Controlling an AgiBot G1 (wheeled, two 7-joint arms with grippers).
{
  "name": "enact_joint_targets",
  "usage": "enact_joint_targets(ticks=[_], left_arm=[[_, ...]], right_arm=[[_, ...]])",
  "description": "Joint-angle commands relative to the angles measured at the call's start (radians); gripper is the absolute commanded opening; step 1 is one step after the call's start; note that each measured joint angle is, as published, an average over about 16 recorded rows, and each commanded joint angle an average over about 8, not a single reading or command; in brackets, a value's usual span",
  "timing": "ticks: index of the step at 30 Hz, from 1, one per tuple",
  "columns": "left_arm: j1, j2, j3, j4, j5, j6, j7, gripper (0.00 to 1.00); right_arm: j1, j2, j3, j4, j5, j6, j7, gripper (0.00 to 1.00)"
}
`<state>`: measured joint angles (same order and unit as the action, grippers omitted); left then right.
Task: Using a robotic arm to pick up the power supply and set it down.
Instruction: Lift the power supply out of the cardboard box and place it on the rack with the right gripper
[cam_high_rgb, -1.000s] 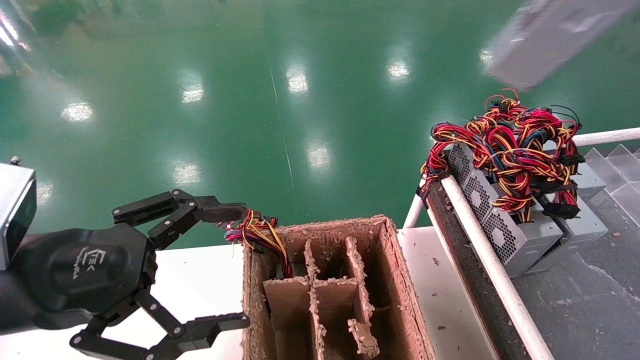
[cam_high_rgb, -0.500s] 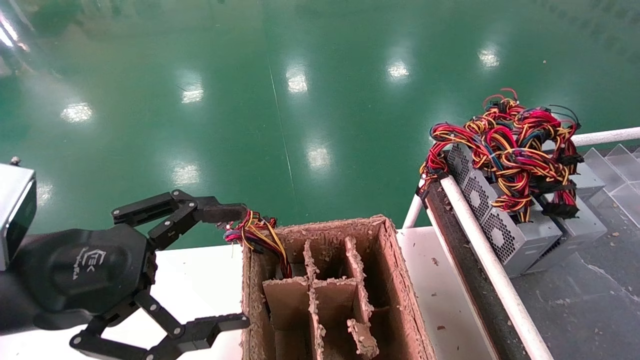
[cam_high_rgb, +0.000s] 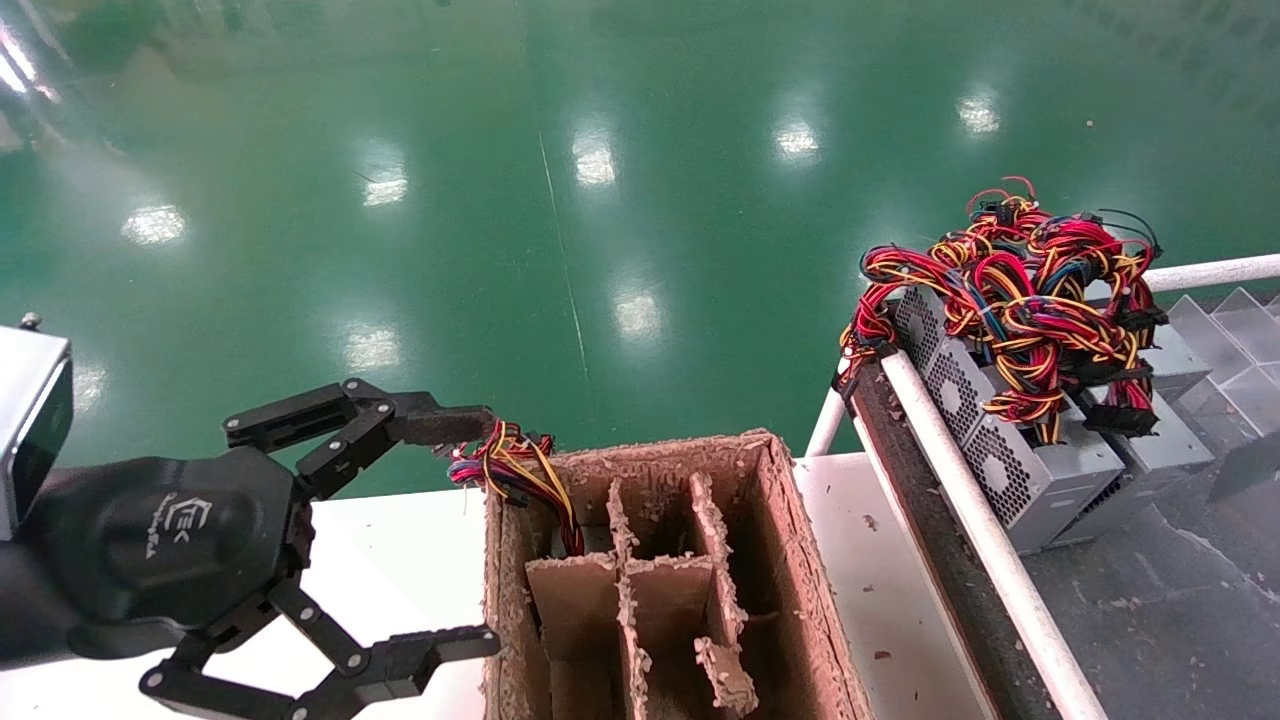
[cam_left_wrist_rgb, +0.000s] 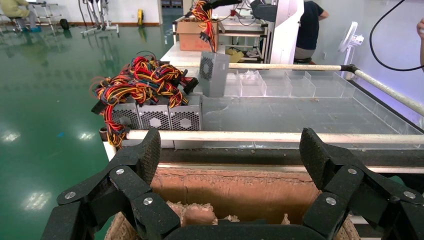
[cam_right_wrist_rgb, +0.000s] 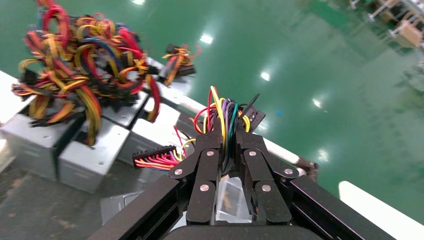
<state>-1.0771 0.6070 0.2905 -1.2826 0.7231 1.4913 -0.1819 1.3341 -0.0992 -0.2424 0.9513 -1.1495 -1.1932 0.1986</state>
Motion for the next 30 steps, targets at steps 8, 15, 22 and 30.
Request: enact_joint_targets(ticks=[8,15,22,30], left_arm=[[0.0,0.0,0.001,0.0,0.0,0.0,0.0,1.0],[0.0,0.0,0.001,0.0,-0.001,0.0,0.0,1.0],[0.0,-0.001,0.001,0.0,-0.001,-0.001,0.001,1.0],[0.0,-0.001,0.002,0.0,-0.001,-0.001,0.001,1.0]], right_arm=[[-0.126,-0.026,-0.021,0.022,0.082,0.062,-0.047,0.0],[-0.191,-0.056,-0.029,0.07,0.107,0.141,-0.054,0.0],[-0.224,-0.059,-0.031,0.113,0.108,0.195,-0.048,0.0],[-0.267,-0.009,-0.031,0.159,0.128,0.214,-0.036,0.0]])
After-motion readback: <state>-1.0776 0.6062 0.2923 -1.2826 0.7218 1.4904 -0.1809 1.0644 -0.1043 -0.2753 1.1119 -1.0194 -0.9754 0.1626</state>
